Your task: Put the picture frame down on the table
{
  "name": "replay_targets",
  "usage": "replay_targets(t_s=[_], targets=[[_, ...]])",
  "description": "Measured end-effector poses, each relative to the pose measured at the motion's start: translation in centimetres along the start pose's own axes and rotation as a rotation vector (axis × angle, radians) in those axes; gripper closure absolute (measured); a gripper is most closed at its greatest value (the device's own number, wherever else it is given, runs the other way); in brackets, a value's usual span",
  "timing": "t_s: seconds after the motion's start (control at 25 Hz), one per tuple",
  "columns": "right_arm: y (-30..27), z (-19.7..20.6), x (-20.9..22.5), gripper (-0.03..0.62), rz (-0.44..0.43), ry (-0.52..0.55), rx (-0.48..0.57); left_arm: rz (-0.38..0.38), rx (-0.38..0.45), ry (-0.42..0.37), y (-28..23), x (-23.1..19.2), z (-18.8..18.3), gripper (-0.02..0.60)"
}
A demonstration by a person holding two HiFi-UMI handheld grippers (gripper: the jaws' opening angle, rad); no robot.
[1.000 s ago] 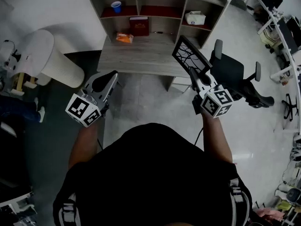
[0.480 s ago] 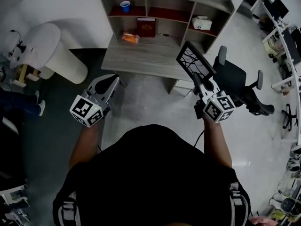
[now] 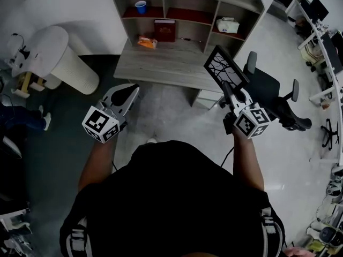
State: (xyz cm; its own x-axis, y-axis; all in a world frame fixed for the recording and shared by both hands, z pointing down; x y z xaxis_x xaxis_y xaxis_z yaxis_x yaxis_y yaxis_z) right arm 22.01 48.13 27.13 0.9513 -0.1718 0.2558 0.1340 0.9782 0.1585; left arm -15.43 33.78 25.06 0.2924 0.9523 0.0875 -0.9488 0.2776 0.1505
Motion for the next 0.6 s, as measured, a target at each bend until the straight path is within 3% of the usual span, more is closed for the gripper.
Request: replay_targets(t_s=[0.44,0.6], targets=[[-1.6,0.4,-1.0,0.577,0.026,0.024,-0.033,-0.009,-0.004,0.048,1.2,-3.2,2.7,0.566],[-5.1,0.9,-0.6,0.577,0.058,0.033,-0.057,-0.001,0.012,0.07,0.0,-7.5,4.0,0.566]])
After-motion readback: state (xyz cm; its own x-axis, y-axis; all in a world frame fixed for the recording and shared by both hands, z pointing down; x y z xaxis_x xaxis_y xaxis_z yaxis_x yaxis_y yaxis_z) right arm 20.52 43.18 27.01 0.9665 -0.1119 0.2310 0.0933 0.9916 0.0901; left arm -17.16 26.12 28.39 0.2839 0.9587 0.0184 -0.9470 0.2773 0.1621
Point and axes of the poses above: the fingertips, and each gripper's own axes: y backward along the fingers, x to its right, z out of its underside, the point moved 9 cm from there along y, backward along the fingers, and after that the axes turned 13 degrees about x, right-handed, at the moved point
